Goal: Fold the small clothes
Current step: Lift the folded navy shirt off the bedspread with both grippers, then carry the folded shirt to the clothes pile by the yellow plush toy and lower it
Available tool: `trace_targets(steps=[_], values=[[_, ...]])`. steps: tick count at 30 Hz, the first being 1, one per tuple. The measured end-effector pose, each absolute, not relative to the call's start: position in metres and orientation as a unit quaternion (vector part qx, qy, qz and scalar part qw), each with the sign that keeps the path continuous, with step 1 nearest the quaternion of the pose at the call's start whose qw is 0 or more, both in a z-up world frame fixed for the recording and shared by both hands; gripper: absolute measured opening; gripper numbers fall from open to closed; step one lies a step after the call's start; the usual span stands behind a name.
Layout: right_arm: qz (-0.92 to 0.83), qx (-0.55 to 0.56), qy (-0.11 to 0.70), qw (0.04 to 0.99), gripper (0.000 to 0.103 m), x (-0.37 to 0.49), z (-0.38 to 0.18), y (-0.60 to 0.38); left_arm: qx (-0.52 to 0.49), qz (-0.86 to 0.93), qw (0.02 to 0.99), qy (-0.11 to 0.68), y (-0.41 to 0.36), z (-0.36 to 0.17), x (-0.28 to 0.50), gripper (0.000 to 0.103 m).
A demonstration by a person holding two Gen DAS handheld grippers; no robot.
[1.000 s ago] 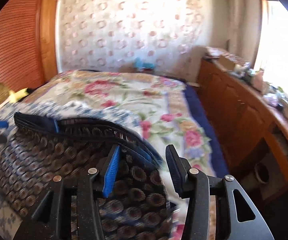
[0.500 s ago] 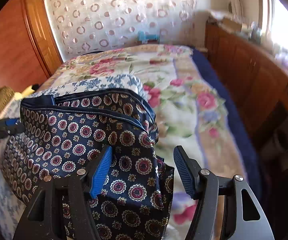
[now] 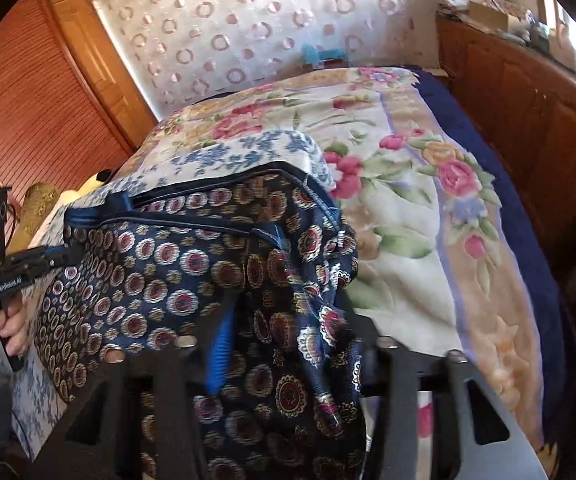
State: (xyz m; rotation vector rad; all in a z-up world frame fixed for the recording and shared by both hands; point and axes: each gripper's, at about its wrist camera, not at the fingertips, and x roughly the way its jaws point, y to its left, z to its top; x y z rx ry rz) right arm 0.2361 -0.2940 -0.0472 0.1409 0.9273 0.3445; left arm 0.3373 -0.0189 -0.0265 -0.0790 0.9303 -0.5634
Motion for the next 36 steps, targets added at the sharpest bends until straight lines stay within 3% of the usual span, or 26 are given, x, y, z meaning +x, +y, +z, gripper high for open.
trace_targets(steps=[3,4,7,21,36], values=[[0.158,0.027,0.434,0.887,0.025,0.229,-0.045,-0.286,-0.039,-0.287,0.857,0.426,-0.022,-0.015,0.328,0.006],[0.158,0.016,0.429,0.889,0.015,0.226,-0.043,-0.284,-0.038,-0.294,0.859,0.417,-0.023,-0.009,0.323,0.006],[0.152,-0.003,0.419,0.895,0.012,0.219,-0.039,-0.28,-0.039,-0.307,0.863,0.399,-0.024,0.005,0.313,0.006],[0.162,-0.049,0.328,0.929,0.011,0.186,0.018,-0.248,-0.045,-0.31,0.893,0.324,0.017,0.071,0.262,0.005],[0.293,-0.111,0.269,0.911,0.011,0.207,0.044,-0.098,-0.06,-0.173,0.945,0.272,0.188,0.113,0.207,0.005]])
